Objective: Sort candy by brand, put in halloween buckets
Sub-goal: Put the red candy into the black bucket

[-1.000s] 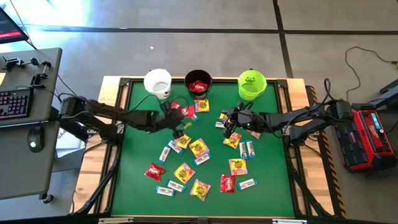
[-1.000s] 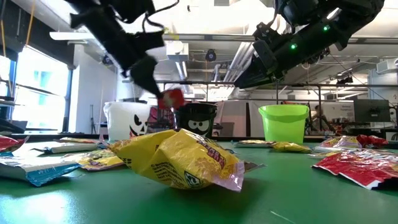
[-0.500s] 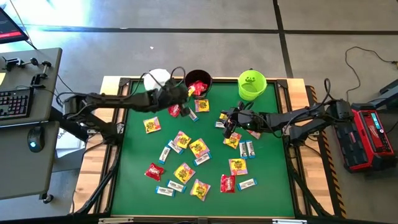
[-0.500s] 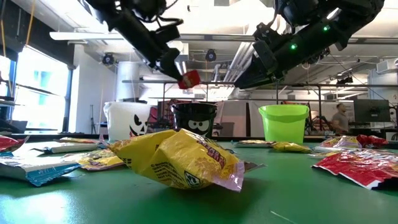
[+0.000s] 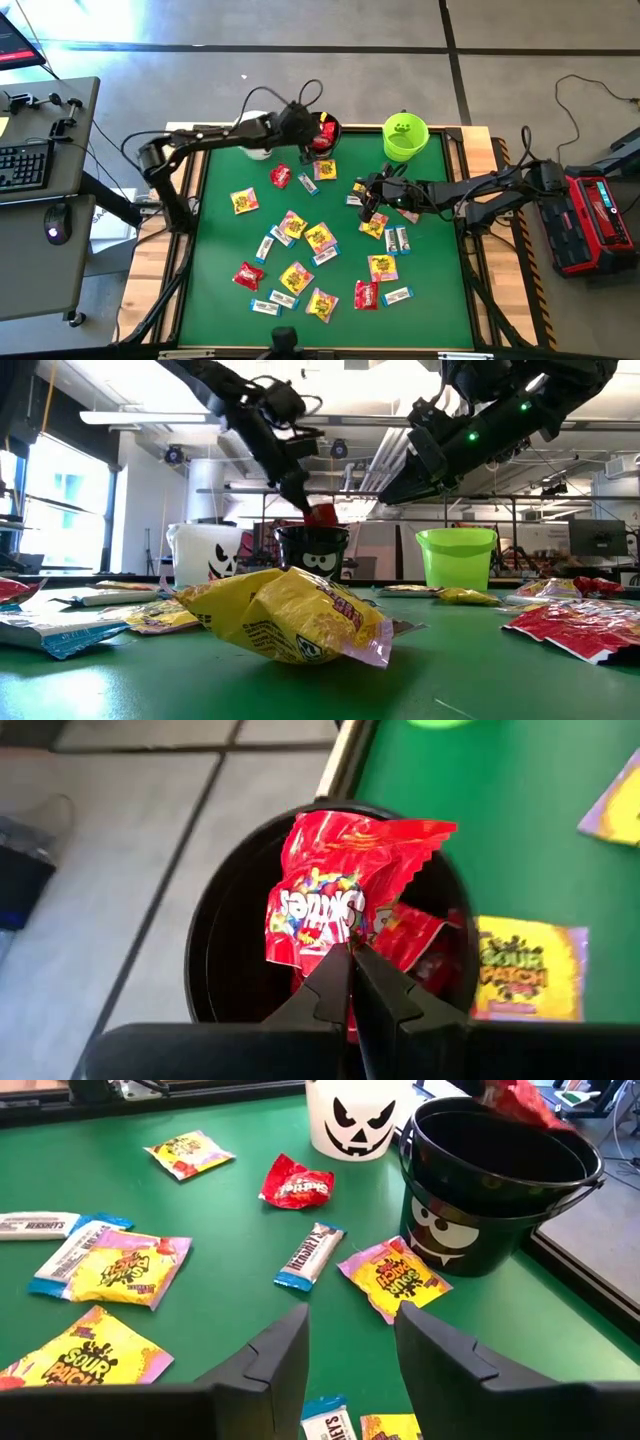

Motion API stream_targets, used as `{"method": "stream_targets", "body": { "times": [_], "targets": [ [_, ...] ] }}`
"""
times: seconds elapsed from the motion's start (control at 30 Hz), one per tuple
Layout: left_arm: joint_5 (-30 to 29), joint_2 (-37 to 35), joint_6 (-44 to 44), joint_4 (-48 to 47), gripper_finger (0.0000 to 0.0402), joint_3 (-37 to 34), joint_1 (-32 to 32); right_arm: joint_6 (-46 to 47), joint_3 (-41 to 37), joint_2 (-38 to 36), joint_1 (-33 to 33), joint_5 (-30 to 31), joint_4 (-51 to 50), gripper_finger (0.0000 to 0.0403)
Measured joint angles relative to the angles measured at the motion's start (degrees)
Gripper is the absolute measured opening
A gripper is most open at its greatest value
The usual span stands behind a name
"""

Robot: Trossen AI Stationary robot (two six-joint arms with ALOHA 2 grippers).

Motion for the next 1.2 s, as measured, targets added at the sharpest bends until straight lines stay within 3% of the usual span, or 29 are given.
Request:
{"method": "stream_targets", "body": {
  "times": [0.27,0.5,0.67,0.9,1.2],
  "targets": [
    [4.36,6.55,2.68,-9.65,0.0,9.55,3.8,0.0,-0.02,0.0,0.0,-0.03,-0.37,0.0138],
    [10.56,9.07,2.85,-15.39,0.0,11.89,6.05,0.02,-0.02,0.0,0.0,-0.29,-0.38,0.0138],
    [11.35,9.12,3.82,-14.52,0.0004,11.96,6.33,0.0,-0.02,0.0,0.0,-0.57,-0.39,0.0138],
    [11.61,8.82,4.54,-14.47,0.0058,11.97,6.22,0.15,-0.02,0.0,0.0,-1.0,-0.38,0.0138],
    [16.42,8.82,1.8,-9.77,0.0124,11.96,5.73,-1.17,-0.02,0.0,-0.01,-1.04,-1.04,0.0138]
  ]
}}
